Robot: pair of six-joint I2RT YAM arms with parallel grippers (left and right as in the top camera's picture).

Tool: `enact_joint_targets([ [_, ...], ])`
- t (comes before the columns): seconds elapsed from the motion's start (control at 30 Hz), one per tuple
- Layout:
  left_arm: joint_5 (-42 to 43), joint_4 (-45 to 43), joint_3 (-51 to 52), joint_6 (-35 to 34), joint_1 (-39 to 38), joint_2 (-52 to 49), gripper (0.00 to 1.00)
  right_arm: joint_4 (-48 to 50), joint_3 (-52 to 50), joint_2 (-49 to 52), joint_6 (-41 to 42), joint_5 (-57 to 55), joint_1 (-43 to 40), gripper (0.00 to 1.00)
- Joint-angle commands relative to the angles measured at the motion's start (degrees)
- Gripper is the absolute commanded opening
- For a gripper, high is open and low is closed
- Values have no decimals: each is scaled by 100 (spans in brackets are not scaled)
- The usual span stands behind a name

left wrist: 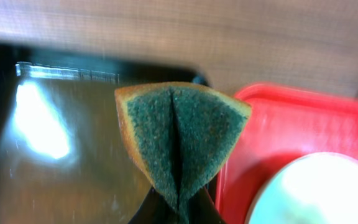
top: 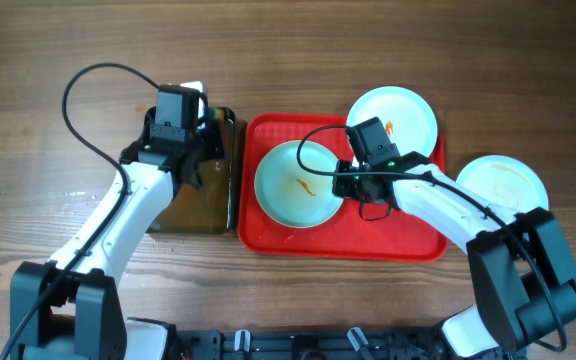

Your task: Clean dirty plates on tray and stack at the side

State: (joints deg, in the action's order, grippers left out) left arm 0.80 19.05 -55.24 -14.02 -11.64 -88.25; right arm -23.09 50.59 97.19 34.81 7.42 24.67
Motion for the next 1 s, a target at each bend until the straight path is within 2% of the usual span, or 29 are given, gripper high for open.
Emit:
enact_joint_targets([
  [0.0, -286, -682, -28, 33, -9, 138, 4, 103, -57, 85, -210, -170, 7, 14],
  [0.1, -286, -1143, -28, 33, -9, 153, 4, 249, -57, 85, -334, -168, 7, 14],
  [0.23, -284, -1054, -28, 31, -9, 234, 4, 262, -57, 85, -334, -166, 7, 14],
  [0.37, -284, 129, -22, 26, -9, 46, 4, 262, -57, 85, -339, -166, 7, 11],
  [0.5, -269, 802, -4, 9, -15, -463, 4, 254, -57, 85, -334, -162, 7, 5],
  [0.6, 291, 802, -4, 7, -48, -885, 4, 251, -57, 85, -334, -162, 7, 4],
  [0.83, 409, 544, -7, 11, -551, -1082, 4, 249, -57, 85, -337, -160, 7, 5],
  [0.97, 170, 518, -9, 13, -498, -981, 4, 245, -57, 85, -337, -162, 7, 4],
])
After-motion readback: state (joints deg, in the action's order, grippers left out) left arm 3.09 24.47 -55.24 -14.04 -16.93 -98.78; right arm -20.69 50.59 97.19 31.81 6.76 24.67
